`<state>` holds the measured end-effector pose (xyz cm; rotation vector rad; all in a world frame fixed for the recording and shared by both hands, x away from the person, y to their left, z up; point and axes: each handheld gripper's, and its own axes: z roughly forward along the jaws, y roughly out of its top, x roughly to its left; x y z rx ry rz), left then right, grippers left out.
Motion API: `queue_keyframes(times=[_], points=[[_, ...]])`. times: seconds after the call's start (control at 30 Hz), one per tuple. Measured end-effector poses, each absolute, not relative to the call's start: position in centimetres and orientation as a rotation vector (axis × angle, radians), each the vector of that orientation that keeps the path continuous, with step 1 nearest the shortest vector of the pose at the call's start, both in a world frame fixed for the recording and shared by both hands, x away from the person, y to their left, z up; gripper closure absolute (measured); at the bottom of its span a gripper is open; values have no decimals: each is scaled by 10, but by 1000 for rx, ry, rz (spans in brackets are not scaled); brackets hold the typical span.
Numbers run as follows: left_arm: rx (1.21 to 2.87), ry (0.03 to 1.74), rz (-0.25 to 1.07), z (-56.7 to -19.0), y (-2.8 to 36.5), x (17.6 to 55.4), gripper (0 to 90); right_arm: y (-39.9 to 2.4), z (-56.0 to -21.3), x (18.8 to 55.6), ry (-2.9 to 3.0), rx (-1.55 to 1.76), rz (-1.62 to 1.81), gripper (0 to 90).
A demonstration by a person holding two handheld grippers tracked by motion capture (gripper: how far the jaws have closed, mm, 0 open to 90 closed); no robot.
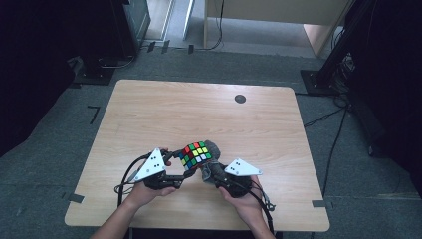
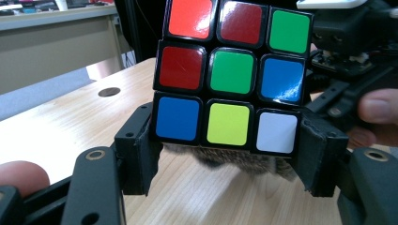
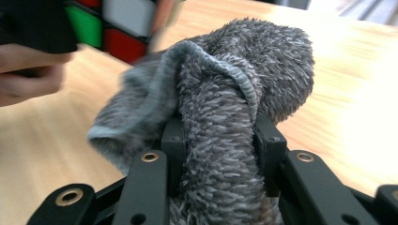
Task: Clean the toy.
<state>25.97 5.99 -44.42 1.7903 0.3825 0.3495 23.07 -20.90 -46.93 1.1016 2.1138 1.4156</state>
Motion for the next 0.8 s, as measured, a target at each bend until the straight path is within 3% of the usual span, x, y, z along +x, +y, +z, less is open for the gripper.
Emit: queue_keyframes(times=[0.2, 0.5, 0.8], points=[[1807, 370, 341, -446, 55, 259, 338, -223, -454, 225, 1925, 1089, 1505, 651], [1807, 374, 352, -445, 55, 259, 338, -200, -473, 224, 2115, 991, 1452, 653], [1833, 369, 371, -448, 54, 259, 338, -209, -458, 220, 1977, 978, 1483, 655]])
